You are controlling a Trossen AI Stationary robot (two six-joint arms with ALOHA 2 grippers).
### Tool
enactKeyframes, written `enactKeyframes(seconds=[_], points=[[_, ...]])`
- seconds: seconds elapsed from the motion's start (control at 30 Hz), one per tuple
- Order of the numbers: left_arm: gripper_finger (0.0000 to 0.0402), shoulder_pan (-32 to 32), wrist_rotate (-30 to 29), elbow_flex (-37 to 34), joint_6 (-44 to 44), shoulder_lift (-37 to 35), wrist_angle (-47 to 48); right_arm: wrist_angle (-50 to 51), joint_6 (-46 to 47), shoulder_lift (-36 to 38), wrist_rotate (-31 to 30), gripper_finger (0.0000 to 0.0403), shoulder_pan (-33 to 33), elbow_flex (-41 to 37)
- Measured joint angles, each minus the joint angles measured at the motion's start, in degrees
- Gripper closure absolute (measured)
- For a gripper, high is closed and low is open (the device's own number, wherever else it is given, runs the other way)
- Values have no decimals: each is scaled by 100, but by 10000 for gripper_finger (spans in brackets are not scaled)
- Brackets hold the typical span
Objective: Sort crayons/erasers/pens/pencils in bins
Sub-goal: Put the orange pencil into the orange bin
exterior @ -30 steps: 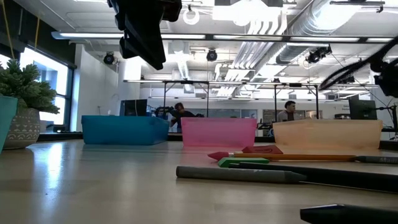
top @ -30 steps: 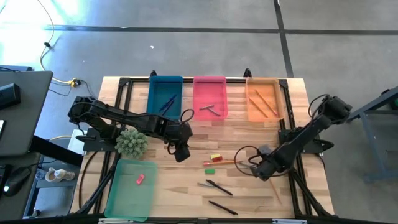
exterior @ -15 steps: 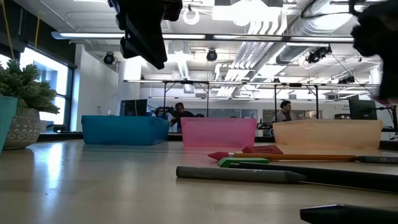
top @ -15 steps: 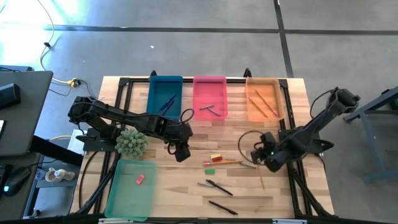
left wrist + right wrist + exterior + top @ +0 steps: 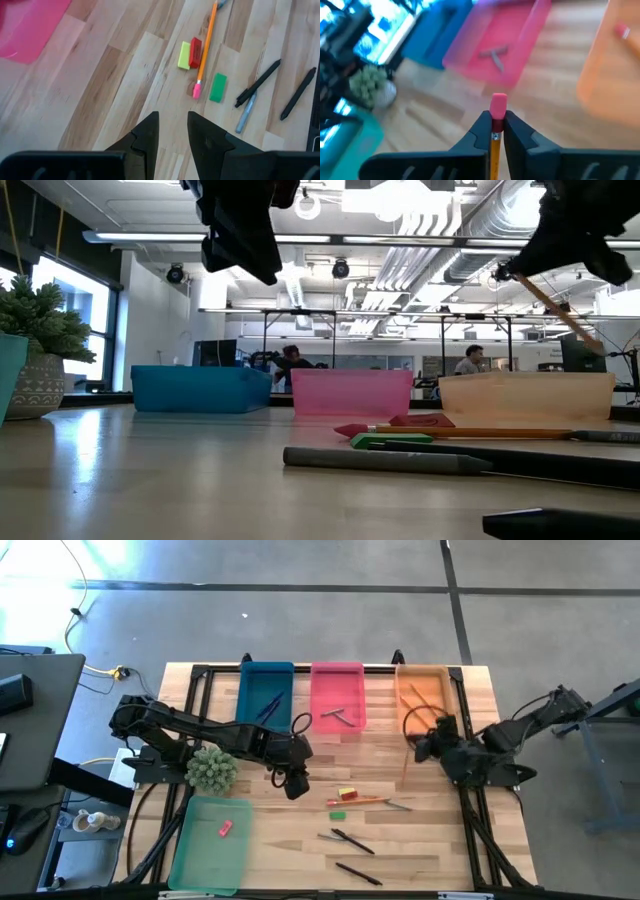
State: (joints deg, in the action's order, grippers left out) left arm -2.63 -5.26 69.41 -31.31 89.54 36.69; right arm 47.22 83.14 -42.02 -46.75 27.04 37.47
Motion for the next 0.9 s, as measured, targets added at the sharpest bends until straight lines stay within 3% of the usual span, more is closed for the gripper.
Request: enactKeyframes(seconds=[0.37,0.7,0.9], points=[[312,0,-15,0,0,0,-99,-846,-2672,1031,-845,393,-1416,4],[312,2,-2,0,0,0,-99,-2238,-5361,1368,-832,393,-2820,7],[312,2,4,0,5,0,-97,-2216,-6120,1172,-231,393,-3701,261]])
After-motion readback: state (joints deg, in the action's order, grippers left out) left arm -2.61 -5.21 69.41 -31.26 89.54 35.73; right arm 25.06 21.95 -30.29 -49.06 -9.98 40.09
